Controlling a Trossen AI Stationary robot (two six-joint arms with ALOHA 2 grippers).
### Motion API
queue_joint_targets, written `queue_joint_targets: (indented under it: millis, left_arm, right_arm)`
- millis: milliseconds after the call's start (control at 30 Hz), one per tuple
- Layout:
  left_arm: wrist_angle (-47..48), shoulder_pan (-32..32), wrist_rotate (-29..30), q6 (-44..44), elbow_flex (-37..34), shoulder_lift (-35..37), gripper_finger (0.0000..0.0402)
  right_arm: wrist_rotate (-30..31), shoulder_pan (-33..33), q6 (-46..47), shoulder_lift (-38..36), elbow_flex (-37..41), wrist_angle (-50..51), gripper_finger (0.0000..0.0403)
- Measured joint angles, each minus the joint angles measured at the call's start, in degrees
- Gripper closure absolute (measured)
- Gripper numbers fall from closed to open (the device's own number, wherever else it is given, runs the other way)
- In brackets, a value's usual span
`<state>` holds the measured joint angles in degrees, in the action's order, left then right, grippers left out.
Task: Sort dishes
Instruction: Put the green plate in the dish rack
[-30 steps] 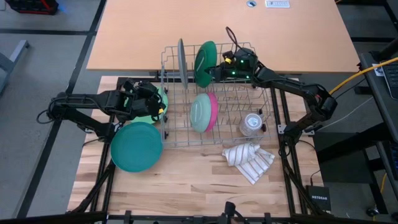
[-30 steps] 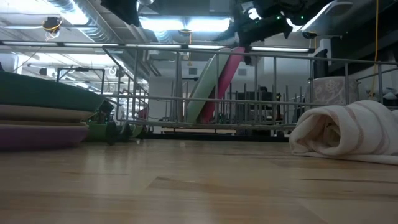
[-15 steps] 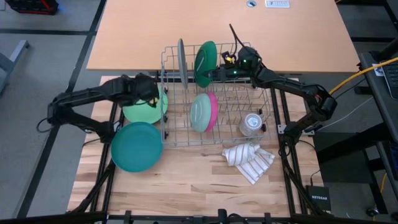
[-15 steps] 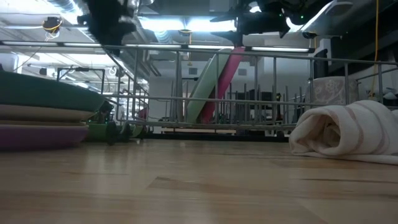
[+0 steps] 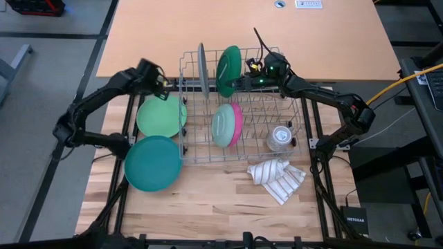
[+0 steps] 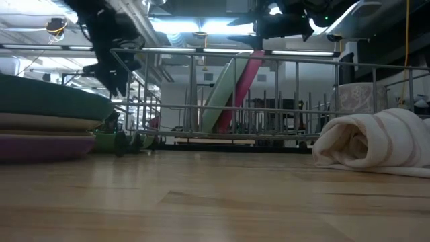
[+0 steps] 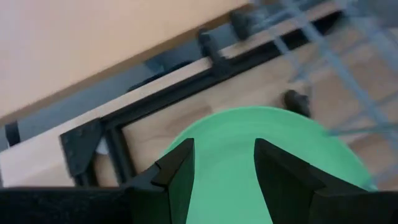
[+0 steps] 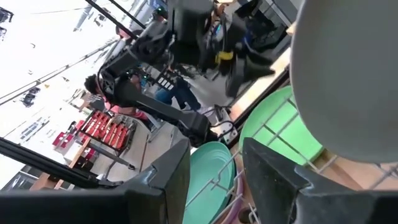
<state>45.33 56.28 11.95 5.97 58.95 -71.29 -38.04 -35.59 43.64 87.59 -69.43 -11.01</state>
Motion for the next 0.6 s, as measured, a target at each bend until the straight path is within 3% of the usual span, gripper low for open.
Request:
queue_joint_targets:
  millis: [67, 200, 600]
  left_arm:
    - [0.1, 3.9, -2.1, -2.4, -0.4, 0.0, 0.0247]
    - [-0.3, 5.7, -8.1, -4.3, -0.4, -0.5, 0.0247]
    - [-0.4, 5.3, -5.4, -6.5, -0.4, -10.4, 0.0247]
  right_arm:
    - [0.0, 0.0, -0.3, 0.0, 0.0, 1.1, 0.0251]
    - [0.1, 0.0, -0.4, 0.0, 0.0, 2.3, 0.0251]
    - [-2.5, 0.0, -0.2, 0.0, 0.0, 2.2, 0.0251]
